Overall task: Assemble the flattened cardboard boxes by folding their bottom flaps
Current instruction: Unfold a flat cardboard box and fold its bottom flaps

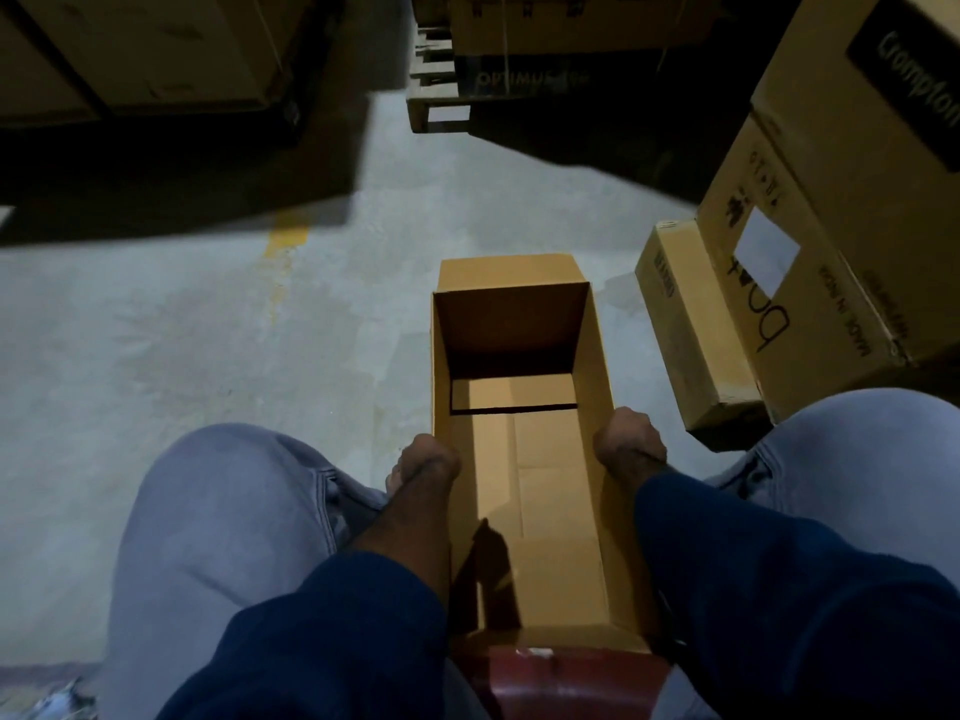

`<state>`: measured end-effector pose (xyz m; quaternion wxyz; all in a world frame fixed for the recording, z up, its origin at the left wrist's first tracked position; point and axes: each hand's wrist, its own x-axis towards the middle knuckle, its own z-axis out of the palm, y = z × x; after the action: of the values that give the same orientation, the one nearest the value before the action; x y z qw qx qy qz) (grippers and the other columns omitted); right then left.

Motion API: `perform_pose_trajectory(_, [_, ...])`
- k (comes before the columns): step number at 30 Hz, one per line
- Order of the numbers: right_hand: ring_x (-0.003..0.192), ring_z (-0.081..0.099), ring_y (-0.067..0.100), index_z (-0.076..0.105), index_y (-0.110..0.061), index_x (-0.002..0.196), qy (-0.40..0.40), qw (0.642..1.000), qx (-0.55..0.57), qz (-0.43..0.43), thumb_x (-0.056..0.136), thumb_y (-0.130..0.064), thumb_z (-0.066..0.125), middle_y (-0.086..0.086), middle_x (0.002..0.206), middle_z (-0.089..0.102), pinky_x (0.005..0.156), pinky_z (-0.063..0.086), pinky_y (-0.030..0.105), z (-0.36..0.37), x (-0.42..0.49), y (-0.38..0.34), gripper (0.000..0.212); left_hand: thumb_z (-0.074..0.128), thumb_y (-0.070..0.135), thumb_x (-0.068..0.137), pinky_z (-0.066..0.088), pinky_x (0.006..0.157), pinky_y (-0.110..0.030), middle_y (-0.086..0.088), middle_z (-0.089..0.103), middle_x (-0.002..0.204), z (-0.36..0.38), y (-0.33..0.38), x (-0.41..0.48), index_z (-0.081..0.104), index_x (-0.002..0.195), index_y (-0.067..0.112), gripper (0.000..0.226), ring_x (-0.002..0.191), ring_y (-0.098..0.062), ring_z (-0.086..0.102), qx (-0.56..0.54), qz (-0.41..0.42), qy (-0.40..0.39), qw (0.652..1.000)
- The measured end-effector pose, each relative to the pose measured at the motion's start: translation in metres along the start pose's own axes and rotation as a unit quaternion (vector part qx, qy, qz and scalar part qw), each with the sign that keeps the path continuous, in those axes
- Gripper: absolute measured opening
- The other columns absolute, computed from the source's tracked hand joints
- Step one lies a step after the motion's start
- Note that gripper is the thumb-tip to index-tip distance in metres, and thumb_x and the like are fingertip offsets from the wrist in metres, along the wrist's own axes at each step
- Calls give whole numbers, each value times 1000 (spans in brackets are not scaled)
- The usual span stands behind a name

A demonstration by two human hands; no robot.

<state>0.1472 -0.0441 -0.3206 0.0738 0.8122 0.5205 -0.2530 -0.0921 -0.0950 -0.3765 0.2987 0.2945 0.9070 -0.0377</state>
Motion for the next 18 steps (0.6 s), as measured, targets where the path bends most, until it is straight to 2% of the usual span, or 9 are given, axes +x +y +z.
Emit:
perform_pose_trajectory(3, [88, 65, 25, 70, -8, 107, -1, 1000, -19, -8, 96, -18, 67, 9, 95, 66, 80, 56, 37, 0, 0, 0, 15, 65, 11, 94, 56, 88, -39, -12, 71, 104, -7, 0, -9, 70, 105, 5, 13, 95, -28, 68, -14, 11, 13, 1000])
perform_pose_trajectory(6, [82, 59, 24, 69, -9, 105, 6, 999, -35, -10, 96, -19, 68, 8, 90, 61, 77, 53, 36, 0, 0, 0, 14, 65, 11, 94, 57, 88, -39, -13, 71, 106, -12, 3, -12, 70, 105, 6, 13, 96, -30, 68, -28, 20, 16, 999])
perform_pose_trajectory(11, [79, 60, 23, 68, -11, 102, 57, 997, -47, -33, 97, -24, 67, 5, 79, 56, 72, 55, 36, -12, 15, -9, 13, 68, 13, 94, 58, 76, -34, -11, 71, 104, -34, 20, -12, 70, 104, 6, 12, 94, -27, 69, -34, 56, 56, 996])
perform_pose_trajectory(15, [78, 61, 23, 68, -12, 100, 102, 992, -49, -63, 96, -26, 68, 7, 84, 60, 68, 55, 35, -26, 37, -27, 15, 66, 11, 95, 49, 66, -31, -12, 70, 107, -58, 41, -2, 70, 105, 5, 13, 99, -30, 69, -35, 83, 81, 993])
perform_pose_trajectory(18, [74, 60, 22, 66, -12, 95, 117, 989, -48, -75, 96, -27, 68, 6, 79, 58, 63, 52, 34, -35, 56, -43, 15, 68, 10, 94, 51, 64, -32, -12, 70, 105, -74, 60, 11, 70, 105, 5, 13, 96, -30, 70, -42, 93, 101, 990])
